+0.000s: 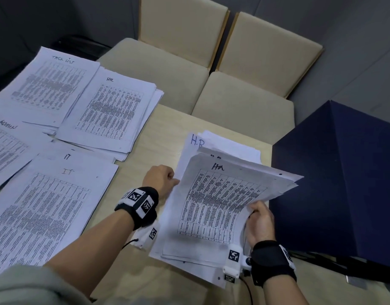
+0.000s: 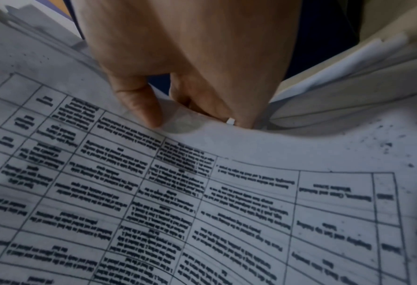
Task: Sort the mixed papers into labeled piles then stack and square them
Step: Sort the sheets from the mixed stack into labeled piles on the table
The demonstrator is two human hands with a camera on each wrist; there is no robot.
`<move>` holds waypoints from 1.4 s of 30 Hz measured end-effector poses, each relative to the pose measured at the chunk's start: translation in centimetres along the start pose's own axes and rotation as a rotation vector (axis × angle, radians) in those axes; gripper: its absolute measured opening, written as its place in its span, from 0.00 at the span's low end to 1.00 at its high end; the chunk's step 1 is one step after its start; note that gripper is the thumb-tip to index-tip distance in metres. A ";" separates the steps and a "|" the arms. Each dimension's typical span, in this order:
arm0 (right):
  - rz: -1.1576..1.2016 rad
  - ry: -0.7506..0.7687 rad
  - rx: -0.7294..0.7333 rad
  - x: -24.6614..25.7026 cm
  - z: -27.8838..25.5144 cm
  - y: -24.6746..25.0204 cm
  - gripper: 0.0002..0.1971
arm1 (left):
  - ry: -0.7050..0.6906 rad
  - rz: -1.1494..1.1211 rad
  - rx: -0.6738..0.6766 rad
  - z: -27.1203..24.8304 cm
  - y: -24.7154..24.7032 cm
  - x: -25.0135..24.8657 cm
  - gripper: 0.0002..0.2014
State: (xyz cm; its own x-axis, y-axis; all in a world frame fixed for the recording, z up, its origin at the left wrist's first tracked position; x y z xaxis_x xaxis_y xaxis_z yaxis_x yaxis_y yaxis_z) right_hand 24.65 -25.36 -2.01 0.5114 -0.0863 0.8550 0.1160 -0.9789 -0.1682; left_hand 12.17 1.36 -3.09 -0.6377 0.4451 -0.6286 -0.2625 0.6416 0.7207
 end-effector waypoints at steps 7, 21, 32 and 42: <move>0.013 -0.049 0.041 -0.5 0.3 1.0 0.08 | -0.057 0.554 0.019 -1.2 2.2 -1.4 0.24; -0.014 -0.009 -0.030 -0.5 -0.2 0.0 0.12 | -0.065 -0.193 0.013 -1.2 1.1 0.5 0.11; -0.016 -0.018 -0.006 -0.1 -0.5 0.8 0.12 | -0.050 0.317 -0.049 -0.6 0.3 -0.7 0.13; 0.024 -0.068 -0.031 -1.3 0.6 1.0 0.09 | -0.023 -0.270 0.001 -0.2 0.8 -0.5 0.11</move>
State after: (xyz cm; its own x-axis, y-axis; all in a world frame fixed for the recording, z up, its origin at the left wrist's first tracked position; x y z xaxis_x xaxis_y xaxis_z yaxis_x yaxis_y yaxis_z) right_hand 24.58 -26.16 -3.63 0.5705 -0.0985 0.8154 0.0773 -0.9819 -0.1727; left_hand 12.13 1.51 -2.14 -0.5279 0.2720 -0.8046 -0.4201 0.7397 0.5257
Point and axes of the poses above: each hand's wrist, its own z-axis towards the middle knuckle, its own y-axis out of the back of the hand, x = y × z, the point moved 3 cm from there along z, towards the middle knuckle, and after that the axes turned 3 degrees about -z, right-handed, at the moved point
